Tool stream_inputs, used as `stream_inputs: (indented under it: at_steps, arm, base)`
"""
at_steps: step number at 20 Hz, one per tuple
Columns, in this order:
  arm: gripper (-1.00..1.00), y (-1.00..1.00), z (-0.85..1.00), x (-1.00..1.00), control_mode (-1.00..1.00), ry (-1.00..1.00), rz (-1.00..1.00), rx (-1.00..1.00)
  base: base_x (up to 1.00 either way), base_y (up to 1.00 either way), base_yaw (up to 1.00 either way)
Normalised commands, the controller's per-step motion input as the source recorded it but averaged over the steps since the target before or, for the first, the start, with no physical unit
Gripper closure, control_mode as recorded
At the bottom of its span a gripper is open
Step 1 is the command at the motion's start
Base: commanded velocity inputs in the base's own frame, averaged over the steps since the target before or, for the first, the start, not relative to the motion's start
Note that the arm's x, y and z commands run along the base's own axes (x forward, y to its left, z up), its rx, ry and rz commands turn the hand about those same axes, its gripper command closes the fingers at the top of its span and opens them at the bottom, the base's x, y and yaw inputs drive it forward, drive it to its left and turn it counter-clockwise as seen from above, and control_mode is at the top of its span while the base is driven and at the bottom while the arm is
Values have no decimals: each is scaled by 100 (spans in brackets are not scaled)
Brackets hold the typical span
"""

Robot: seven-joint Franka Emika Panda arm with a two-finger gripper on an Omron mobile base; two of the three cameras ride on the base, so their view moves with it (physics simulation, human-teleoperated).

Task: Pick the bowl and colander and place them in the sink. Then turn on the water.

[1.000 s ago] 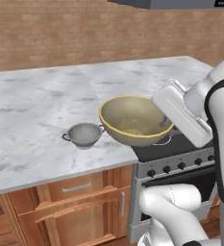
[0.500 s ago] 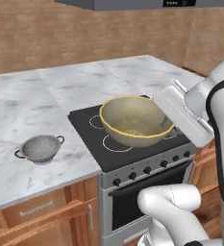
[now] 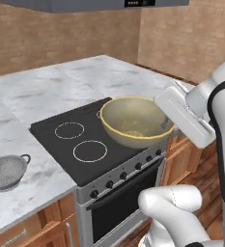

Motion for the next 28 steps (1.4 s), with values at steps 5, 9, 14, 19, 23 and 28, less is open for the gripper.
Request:
stream_inputs:
  at_steps: [5, 9, 14, 19, 23, 28]
  arm:
    - [100, 0, 0, 0, 100, 0, 0, 0]
    - [100, 0, 0, 0, 100, 0, 0, 0]
    - [100, 0, 0, 0, 100, 0, 0, 0]
    - [100, 0, 0, 0, 100, 0, 0, 0]
    - [100, 0, 0, 0, 100, 0, 0, 0]
    - [100, 0, 0, 0, 100, 0, 0, 0]
  base:
    - [0, -33, -44]
    - [0, -34, -44]
    - [0, -24, -44]
    - [0, -25, -48]
    - [8, -22, -47]
    - [28, -5, -43]
